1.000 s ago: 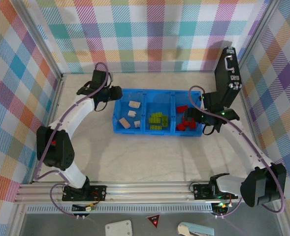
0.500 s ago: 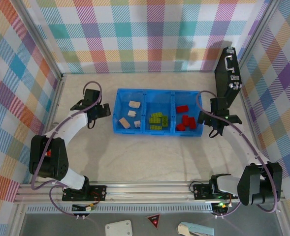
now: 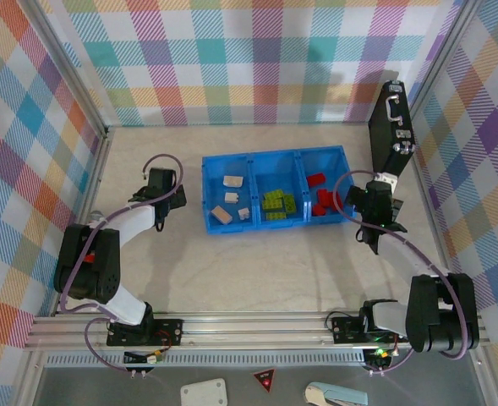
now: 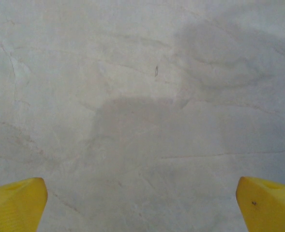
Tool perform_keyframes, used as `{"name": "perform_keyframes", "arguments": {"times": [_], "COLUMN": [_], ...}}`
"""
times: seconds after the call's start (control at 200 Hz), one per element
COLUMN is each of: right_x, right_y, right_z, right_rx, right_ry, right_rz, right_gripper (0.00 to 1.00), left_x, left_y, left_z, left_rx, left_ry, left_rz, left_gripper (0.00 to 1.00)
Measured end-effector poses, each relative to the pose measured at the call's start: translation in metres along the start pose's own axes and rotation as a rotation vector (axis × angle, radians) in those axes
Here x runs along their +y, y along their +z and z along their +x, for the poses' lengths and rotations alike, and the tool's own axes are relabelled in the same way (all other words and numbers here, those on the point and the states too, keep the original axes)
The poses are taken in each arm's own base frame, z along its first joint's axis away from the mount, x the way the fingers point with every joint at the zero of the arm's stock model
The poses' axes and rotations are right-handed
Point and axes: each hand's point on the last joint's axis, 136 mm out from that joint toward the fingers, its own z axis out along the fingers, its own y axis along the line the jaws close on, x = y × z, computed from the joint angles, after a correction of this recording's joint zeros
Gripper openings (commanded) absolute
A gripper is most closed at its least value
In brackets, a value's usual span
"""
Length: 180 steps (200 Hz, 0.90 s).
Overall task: Sort the legos into containers by color
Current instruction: Reset both arms
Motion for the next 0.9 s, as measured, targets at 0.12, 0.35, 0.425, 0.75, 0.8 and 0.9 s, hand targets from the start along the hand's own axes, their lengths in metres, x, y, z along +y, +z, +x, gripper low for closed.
{"name": "perform_keyframes", "arguments": {"times": [0.12, 0.35, 0.425, 0.75, 0.8, 0.9], "right_x": [0.010, 0.018, -0.001, -0.045, -0.038, -0.022], "right_y": [0.000, -0.023, -0.025, -0.003, -0.001, 0.006], "right_z": [-0.001, -0.023, -0.028, 0.054, 0.057, 0.052], "right_rx": [-0.023, -0.102, -0.114, 0.064, 0.059, 0.027], "right_ry": [-0.025, -0.058, -0.045, -0.042, -0.036, -0.017], "right_rz": [-0.083, -0.151, -0.058, 0.097, 0.051, -0.035], "right_gripper": [0.99, 0.99, 0.99, 0.99, 0.99, 1.00], "left_x": [-0.003, 0.002, 0.005, 0.009, 0.006, -0.002], "left_y": [0.006, 0.009, 0.010, 0.022, 0.022, 0.021], "left_z": [-0.004, -0.010, -0.009, 0.004, 0.005, 0.006], "left_rx": [-0.023, -0.073, -0.089, -0.135, -0.141, -0.159], "left_ry": [0.011, 0.021, 0.027, 0.050, 0.060, 0.072], "left_rz": [0.004, -0.025, -0.041, -0.015, 0.011, 0.064], "left_gripper": [1.00, 1.00, 1.00, 1.00, 1.00, 1.00]}}
